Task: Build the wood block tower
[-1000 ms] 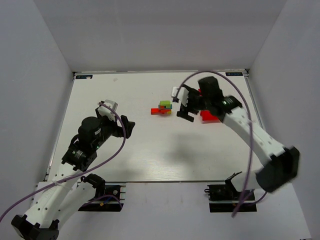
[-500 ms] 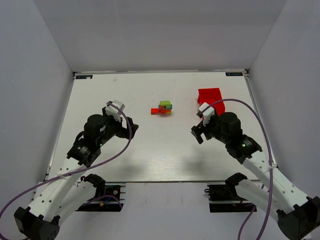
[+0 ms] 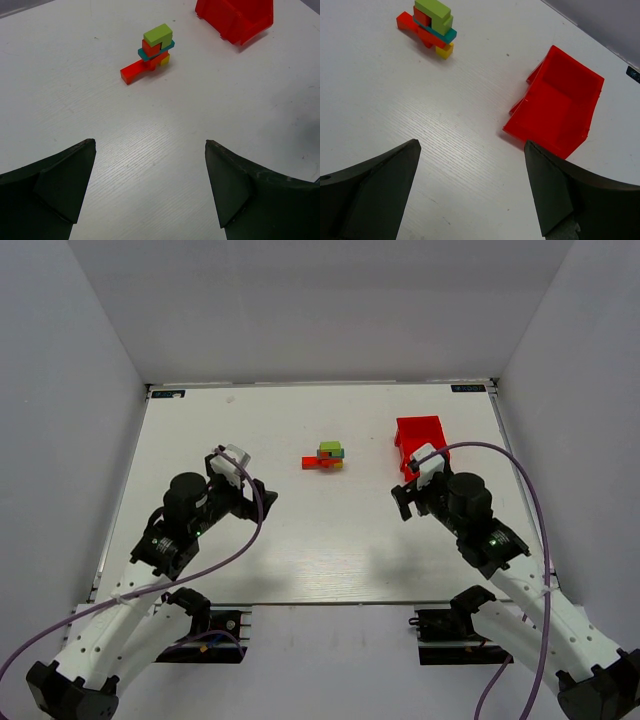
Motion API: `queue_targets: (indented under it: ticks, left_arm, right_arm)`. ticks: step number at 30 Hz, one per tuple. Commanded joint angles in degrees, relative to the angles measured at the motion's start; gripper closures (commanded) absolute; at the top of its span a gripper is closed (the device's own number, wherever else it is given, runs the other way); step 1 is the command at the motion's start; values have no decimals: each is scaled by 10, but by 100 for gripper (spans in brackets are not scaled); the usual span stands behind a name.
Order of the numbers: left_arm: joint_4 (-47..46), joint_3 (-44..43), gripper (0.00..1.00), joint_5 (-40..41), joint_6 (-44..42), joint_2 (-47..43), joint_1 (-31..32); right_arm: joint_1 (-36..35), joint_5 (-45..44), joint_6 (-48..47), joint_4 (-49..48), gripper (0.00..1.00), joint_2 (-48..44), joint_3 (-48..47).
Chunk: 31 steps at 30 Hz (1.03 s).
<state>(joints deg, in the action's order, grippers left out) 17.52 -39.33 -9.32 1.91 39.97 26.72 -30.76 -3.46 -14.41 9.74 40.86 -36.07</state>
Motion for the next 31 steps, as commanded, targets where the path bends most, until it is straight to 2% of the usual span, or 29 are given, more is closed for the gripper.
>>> queue_targets:
  ticks: [1, 31]
  left_arm:
    - [-11, 2, 0, -10, -7, -14, -3]
    - [-11, 7, 0, -10, -23, -19, -3]
  right_arm:
    - [-1, -31, -11, -26, 10, -7, 7]
    - [-3, -60, -41, -33, 10, -2, 29]
